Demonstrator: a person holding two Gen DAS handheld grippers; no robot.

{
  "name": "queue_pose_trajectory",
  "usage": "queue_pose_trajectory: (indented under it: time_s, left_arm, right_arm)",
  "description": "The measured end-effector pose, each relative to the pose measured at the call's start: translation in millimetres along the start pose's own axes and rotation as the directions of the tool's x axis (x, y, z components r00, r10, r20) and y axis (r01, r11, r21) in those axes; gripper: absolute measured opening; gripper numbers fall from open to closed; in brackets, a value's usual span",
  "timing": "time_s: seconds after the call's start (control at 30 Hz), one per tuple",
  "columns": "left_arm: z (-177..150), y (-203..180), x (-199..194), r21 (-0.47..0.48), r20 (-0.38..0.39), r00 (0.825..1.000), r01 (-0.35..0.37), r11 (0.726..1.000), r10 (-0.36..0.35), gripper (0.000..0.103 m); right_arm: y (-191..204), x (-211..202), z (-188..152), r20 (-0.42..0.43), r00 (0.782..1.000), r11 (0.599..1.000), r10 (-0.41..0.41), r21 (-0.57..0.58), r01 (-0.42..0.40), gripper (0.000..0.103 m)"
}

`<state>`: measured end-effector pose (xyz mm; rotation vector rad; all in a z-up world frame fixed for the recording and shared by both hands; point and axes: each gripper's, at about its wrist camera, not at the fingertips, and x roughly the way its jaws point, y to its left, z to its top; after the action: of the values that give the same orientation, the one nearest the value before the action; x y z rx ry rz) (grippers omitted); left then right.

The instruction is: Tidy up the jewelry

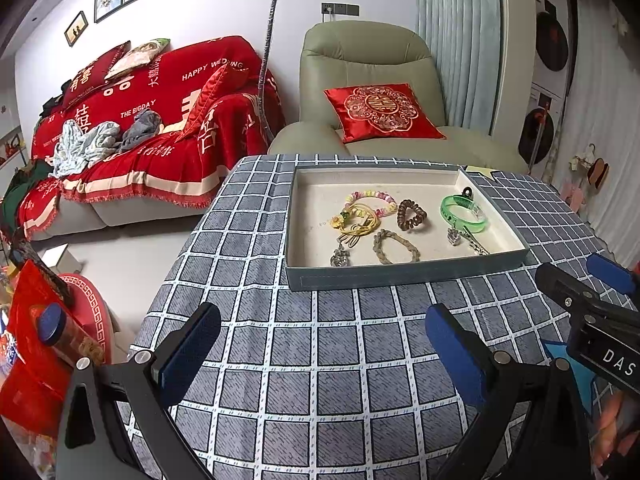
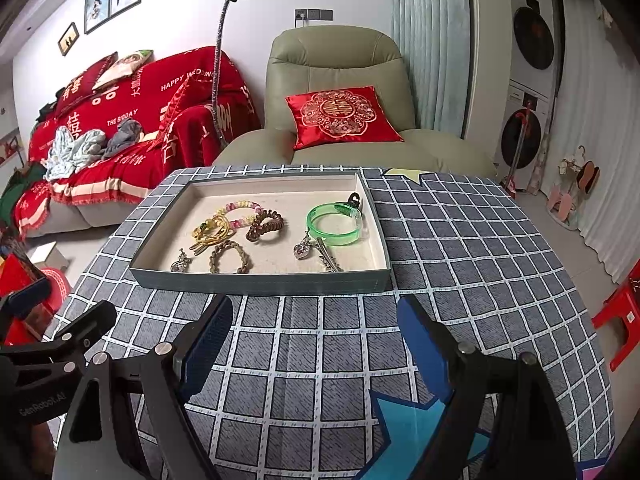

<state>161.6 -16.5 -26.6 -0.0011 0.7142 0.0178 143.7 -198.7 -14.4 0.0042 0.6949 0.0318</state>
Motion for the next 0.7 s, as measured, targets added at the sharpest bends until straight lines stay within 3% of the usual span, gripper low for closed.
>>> queue_pose_trajectory:
  time_s: [0.7]
  left_arm:
    - [-1.3,-0.9,1.2,-0.001,-0.005,1.000,0.003,1.000,-0.003,0.103]
  right_arm:
    - [1.4,-1.7,1.9,0.002,1.000,1.000,0.003,0.000,-0.003,0.086]
